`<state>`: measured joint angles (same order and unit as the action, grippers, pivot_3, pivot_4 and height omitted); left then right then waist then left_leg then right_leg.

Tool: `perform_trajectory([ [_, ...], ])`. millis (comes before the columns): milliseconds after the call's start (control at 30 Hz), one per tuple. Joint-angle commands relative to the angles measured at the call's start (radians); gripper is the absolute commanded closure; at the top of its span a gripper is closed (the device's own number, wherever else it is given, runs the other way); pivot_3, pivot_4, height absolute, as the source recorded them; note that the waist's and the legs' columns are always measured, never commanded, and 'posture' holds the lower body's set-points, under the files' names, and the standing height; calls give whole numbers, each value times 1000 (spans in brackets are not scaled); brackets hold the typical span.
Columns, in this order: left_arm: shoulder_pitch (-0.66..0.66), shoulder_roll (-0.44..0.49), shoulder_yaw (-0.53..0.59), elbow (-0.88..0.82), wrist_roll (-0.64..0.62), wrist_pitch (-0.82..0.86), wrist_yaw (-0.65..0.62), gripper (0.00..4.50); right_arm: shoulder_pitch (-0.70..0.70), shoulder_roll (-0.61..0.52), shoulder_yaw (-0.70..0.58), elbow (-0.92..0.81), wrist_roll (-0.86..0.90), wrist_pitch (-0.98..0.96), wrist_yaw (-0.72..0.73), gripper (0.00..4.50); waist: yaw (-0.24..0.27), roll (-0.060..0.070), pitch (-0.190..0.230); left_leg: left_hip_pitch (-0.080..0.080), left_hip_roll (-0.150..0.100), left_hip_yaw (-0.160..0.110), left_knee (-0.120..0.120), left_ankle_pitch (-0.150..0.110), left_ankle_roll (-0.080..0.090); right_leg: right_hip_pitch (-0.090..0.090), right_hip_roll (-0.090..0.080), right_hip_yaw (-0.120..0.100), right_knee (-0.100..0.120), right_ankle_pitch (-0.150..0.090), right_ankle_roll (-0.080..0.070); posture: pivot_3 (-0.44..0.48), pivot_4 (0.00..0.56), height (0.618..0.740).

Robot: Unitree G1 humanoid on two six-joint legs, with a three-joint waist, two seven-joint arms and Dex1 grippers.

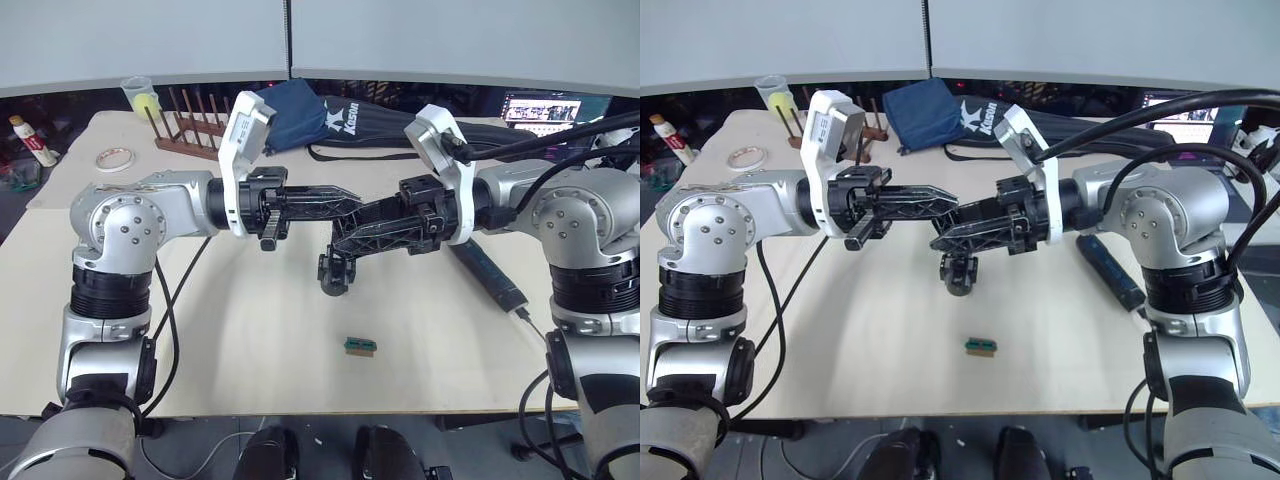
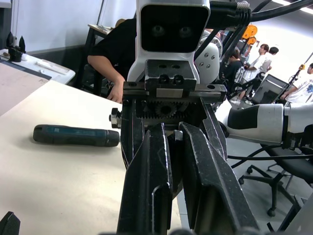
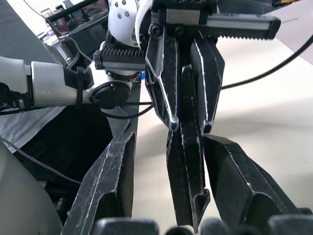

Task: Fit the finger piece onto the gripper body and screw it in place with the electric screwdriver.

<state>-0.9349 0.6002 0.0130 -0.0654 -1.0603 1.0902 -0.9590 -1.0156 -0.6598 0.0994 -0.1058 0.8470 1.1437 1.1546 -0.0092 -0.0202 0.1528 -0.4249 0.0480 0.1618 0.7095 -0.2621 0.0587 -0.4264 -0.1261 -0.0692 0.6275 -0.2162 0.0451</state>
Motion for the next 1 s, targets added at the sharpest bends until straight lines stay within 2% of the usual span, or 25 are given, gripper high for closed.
perform_trajectory([
  [33,-4,5,26,-31,4,-6,-11,4500,-19,-5,-41,-17,19,-25,15,2111,0,0,0,0,0,0,0,0,0,0,0,0,0,0,0,0,150,740],
  [267,-3,6,23,-33,16,-9,-17,4500,-24,-13,-35,-6,5,-41,28,2111,0,0,0,0,0,0,0,0,0,0,0,0,0,0,0,0,150,740],
  [333,-6,2,24,-31,19,-8,-16,4500,-18,-14,-28,-13,-5,-60,35,2671,0,0,0,0,0,0,0,0,0,0,0,0,0,0,0,0,150,740],
  [367,-7,1,24,-30,22,-8,-17,4500,-14,-11,-25,-17,-10,-70,35,2802,0,0,0,0,0,0,0,0,0,0,0,0,0,0,0,0,150,740],
  [467,-10,2,18,-26,27,3,-16,4500,-6,2,-21,-22,-33,-102,27,3917,-1,0,0,0,0,0,0,0,0,0,0,0,0,0,0,0,150,740],
  [500,-11,4,15,-25,30,4,-16,4500,-5,4,-19,-22,-43,-113,26,4156,-1,0,0,0,0,0,0,0,0,0,0,0,0,0,0,0,150,740],
  [667,-17,14,1,-4,69,-2,-30,4500,23,-8,-6,-28,-87,-195,59,4162,0,0,0,0,0,0,0,0,0,0,0,0,0,0,0,0,150,740],
  [733,-13,43,1,8,91,-25,-81,3590,43,-14,-2,-39,-113,-248,80,4162,-1,0,0,0,0,0,0,0,0,0,0,0,0,0,0,0,150,740],
  [800,14,115,-23,-9,139,-78,-192,2842,60,-20,1,-46,-139,-306,101,4162,-3,0,0,0,0,0,0,0,0,-1,0,0,0,0,0,0,150,740],
  [833,32,152,-41,-21,171,-109,-237,2288,68,-23,2,-47,-154,-337,112,4162,-6,0,1,0,-1,1,0,0,0,-1,0,0,0,0,0,0,150,740],
  [1000,179,268,-151,26,438,-428,-380,47,122,-32,-10,-51,-196,-420,118,4162,-6,1,1,1,-1,3,-1,1,-2,-2,1,1,1,0,-1,0,150,740],
])
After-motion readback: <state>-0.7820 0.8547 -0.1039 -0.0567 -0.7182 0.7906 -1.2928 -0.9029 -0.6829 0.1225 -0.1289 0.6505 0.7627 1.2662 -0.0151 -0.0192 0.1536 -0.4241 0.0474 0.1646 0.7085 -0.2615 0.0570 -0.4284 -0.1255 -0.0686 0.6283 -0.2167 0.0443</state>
